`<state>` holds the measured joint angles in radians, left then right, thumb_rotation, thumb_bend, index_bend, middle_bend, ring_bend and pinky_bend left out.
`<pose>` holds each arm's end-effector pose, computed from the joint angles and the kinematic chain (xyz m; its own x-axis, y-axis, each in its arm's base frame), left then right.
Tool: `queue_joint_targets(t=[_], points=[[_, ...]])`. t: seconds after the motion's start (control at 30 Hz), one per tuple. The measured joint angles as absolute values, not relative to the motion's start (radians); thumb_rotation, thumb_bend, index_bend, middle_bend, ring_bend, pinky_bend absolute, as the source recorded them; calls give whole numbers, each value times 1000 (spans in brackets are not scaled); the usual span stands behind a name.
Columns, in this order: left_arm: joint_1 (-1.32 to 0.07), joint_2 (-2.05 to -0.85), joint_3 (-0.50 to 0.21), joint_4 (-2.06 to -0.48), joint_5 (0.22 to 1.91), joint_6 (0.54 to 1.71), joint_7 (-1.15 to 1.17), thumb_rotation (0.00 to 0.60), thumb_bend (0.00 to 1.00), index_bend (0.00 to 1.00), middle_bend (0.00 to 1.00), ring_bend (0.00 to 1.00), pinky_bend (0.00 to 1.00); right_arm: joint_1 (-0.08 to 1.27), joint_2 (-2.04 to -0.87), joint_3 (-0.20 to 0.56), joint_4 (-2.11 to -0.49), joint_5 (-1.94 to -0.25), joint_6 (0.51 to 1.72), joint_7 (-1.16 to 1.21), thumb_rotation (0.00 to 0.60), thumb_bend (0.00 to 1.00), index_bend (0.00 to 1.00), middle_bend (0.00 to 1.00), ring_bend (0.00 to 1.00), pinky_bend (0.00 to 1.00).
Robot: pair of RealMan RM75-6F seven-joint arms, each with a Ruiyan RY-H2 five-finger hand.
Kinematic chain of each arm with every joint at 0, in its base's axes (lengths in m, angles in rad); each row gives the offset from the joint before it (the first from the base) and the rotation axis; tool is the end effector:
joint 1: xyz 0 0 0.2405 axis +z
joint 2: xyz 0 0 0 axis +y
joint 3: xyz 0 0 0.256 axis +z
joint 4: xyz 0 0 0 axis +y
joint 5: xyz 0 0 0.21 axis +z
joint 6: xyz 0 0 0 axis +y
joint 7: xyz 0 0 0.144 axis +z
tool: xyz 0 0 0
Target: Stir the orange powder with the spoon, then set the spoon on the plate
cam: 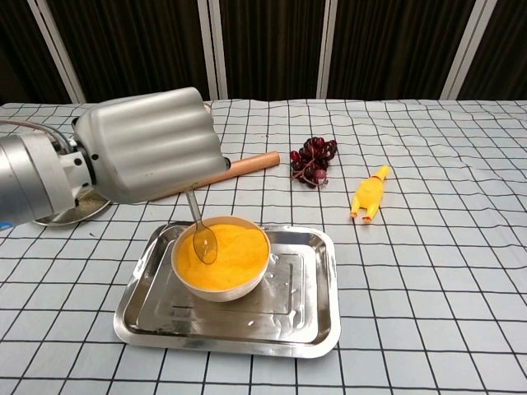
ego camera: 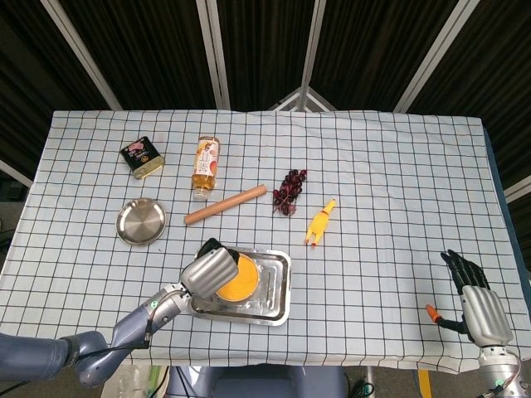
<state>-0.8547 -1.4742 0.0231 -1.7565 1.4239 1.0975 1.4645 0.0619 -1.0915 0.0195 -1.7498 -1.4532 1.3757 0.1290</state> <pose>-0.0728 0.2671 -0.0139 0.7833 -0.5961 0.1764 -0.1767 -0.4856 -0.8561 -0.3025 -0.1639 0.1387 0.1552 -0.1483 0.9767 -0.9830 0.0746 0.1675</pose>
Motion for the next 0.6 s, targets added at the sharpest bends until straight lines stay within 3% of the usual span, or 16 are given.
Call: queue_joint_targets(t=[0.6], points=[[-862,-1557,-10,-1745,1437,1075,1481,600,593,811,1000,1000,1000,61,-1089,20,-1752,-1450,1374,135,600,317,0,0,0,0]])
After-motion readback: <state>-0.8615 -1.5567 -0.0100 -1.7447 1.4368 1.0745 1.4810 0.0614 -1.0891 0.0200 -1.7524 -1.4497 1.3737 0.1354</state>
